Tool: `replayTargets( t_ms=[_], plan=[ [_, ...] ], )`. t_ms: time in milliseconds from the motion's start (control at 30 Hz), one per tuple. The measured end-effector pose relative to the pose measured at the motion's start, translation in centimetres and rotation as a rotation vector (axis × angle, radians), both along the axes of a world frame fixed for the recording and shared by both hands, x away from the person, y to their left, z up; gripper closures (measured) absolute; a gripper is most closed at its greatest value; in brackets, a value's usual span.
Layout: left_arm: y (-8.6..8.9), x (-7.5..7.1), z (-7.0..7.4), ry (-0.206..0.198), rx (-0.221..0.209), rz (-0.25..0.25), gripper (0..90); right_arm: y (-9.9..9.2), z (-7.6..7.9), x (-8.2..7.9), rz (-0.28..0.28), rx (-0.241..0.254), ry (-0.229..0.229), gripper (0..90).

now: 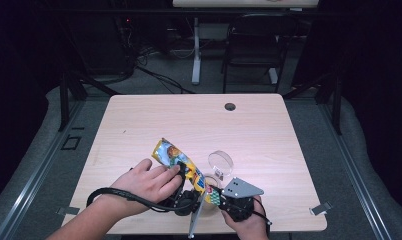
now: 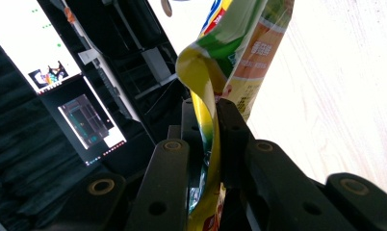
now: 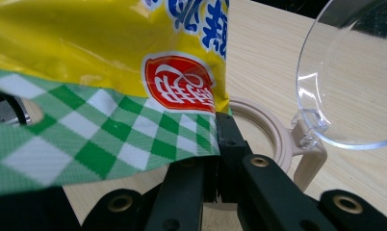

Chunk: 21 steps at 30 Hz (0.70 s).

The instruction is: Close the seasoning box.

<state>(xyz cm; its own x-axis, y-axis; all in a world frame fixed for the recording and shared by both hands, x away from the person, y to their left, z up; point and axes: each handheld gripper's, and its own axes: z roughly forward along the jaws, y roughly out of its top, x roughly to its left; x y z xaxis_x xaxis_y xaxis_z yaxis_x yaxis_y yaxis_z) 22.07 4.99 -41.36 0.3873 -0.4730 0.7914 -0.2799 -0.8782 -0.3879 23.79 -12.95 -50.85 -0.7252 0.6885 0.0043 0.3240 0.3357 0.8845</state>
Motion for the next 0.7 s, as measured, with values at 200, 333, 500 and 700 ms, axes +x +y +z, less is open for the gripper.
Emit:
replayTargets(
  t_ms=[200, 333, 500, 700],
  plan=[
    [0.4, 0.3, -0.1, 0.026, -0.029, 0.017, 84.1, 0.1, 0.0, 0.0, 0.003, -0.004, 0.004, 89.5],
    [0.7, 0.4, -0.2, 0.033, -0.049, 0.022, 84.1, 0.1, 0.0, 0.0, 0.003, -0.003, 0.002, 89.6],
    [0.8, 0.6, -0.4, 0.036, -0.064, 0.029, 84.1, 0.1, 0.0, 0.0, 0.002, -0.004, 0.004, 89.6],
    [1.2, 0.7, -0.6, 0.052, -0.092, 0.043, 84.1, 0.1, -0.1, 0.0, -0.001, -0.001, 0.003, 89.6]
  ],
)
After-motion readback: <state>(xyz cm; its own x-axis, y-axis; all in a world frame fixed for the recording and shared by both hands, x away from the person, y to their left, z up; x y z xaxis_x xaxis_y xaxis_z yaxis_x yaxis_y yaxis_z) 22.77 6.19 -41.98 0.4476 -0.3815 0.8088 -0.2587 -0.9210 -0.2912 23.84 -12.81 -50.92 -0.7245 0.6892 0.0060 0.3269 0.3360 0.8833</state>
